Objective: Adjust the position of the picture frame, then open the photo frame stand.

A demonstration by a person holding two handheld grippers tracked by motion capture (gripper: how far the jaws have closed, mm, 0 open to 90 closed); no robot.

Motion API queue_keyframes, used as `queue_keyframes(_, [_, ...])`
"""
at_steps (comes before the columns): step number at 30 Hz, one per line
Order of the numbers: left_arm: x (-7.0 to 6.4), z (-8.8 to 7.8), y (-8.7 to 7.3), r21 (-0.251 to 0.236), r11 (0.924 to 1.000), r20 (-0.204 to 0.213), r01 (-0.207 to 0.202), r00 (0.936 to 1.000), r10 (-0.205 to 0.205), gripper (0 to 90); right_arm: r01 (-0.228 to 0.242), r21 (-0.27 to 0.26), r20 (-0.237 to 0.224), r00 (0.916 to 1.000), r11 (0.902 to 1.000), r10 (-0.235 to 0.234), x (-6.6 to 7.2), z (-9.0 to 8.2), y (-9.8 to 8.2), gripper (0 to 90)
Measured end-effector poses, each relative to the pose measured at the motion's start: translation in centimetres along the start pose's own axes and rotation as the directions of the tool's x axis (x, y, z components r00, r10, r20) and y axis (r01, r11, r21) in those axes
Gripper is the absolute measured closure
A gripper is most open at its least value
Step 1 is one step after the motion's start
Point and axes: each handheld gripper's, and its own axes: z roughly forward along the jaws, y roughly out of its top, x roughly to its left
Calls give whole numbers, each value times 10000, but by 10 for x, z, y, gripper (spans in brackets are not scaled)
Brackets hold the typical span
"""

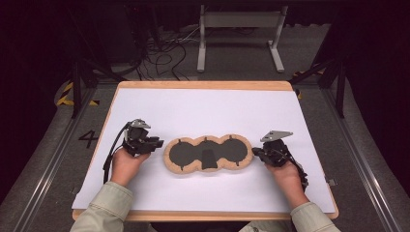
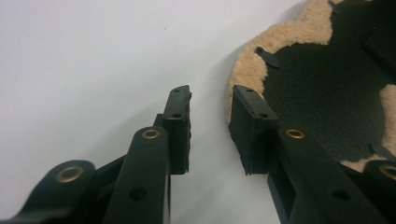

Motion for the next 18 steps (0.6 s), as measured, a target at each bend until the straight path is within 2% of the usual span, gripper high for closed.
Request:
queue_keyframes(1, [-1, -2, 0, -27, 9998, 104, -196, 9998, 197, 675, 85, -35, 41, 10000, 10000, -85, 2, -3, 2, 900])
queue_keyframes(2, [-1, -2, 0, -27, 9998, 104, -196, 9998, 197, 672, 85, -35, 41, 10000, 10000, -85, 2, -3, 2, 900])
queue_keyframes(5, [-2, -5, 0, -52, 9993, 67, -376, 9993, 376, 664, 240, -484, -411, 9988, 9985, -260, 9, -17, 9, 900])
queue_keyframes(7, [-3, -6, 0, -82, 9991, 33, -416, 9991, 416, 653, 571, -577, -643, 9961, 9967, -608, 14, -21, 11, 900])
queue_keyframes(9, [-4, -7, 1, -144, 9989, 24, -455, 9990, 456, 637, 747, -591, -881, 9929, 9954, -798, 19, -22, 13, 886])
queue_keyframes(13, [-7, -9, 2, -274, 9969, 162, -735, 9971, 740, 626, 968, -543, -1019, 9896, 9938, -1019, 26, -24, 16, 878])
queue_keyframes(15, [-9, -10, 3, -273, 9947, 109, -993, 9950, 996, 629, 1081, -620, -1227, 9858, 9922, -1151, 29, -24, 17, 870])
queue_keyframes(18, [-10, -11, 3, -298, 9939, 96, -1066, 9942, 1070, 629, 1281, -702, -1475, 9795, 9893, -1373, 37, -25, 20, 868])
